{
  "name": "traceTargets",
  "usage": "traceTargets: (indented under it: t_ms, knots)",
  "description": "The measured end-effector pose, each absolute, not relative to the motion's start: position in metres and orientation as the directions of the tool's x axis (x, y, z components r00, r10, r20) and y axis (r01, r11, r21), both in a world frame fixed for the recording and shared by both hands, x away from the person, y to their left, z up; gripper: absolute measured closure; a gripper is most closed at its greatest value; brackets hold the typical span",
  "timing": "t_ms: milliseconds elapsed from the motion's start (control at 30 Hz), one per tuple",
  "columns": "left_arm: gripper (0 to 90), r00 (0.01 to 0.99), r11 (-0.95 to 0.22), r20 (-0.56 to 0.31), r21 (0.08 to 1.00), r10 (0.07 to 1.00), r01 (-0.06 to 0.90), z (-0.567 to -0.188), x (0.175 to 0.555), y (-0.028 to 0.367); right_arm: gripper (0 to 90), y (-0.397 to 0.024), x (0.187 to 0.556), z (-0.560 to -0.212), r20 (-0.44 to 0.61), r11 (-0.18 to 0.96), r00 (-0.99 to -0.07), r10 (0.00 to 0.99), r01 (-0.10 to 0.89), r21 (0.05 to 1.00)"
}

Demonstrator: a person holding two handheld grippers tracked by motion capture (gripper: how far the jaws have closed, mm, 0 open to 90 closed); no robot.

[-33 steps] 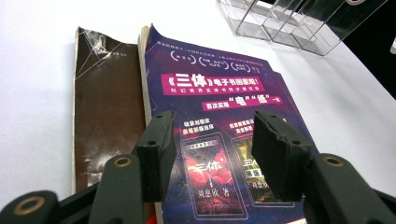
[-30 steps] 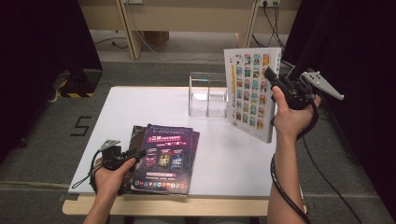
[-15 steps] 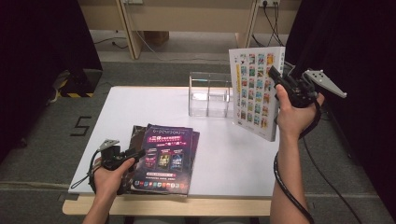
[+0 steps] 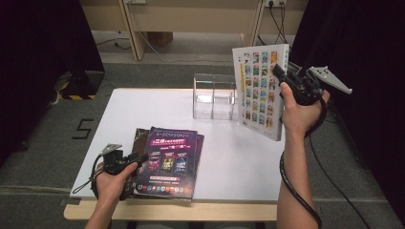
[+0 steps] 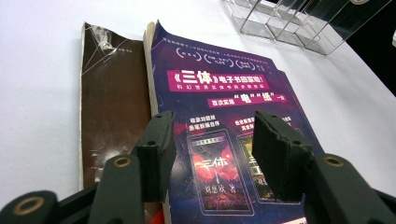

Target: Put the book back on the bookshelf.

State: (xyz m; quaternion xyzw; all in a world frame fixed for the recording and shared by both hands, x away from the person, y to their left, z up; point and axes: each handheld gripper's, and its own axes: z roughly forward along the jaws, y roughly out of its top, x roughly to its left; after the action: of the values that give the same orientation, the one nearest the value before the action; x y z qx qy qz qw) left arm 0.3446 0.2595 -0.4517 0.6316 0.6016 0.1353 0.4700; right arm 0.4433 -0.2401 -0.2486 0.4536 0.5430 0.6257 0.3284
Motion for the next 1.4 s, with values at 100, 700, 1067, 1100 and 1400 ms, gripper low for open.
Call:
traceTargets:
  t_ms: [100,700,1067,1100,1400]
  knots:
    - [48.3,0.237,0.169,-0.397,0.756,0.887,0.632,-0.452,0.345,0.26,74.2,-0.24,0.447,-0.247,0.214,-0.199,-0.374,0.902,0.079,0.977]
    - [48.4,0.241,0.171,-0.402,0.755,0.883,0.633,-0.451,0.347,0.258,74.2,-0.232,0.464,-0.241,0.223,-0.216,-0.38,0.897,0.061,0.974]
    - [48.4,0.246,0.169,-0.4,0.759,0.883,0.629,-0.449,0.347,0.257,74.2,-0.228,0.473,-0.242,0.219,-0.215,-0.353,0.91,0.049,0.975]
    - [48.4,0.245,0.169,-0.4,0.758,0.883,0.63,-0.45,0.347,0.257,74.2,-0.228,0.474,-0.242,0.222,-0.218,-0.355,0.908,0.051,0.975]
    - [48.4,0.246,0.168,-0.401,0.758,0.882,0.63,-0.45,0.347,0.258,74.2,-0.225,0.478,-0.243,0.22,-0.218,-0.349,0.911,0.046,0.975]
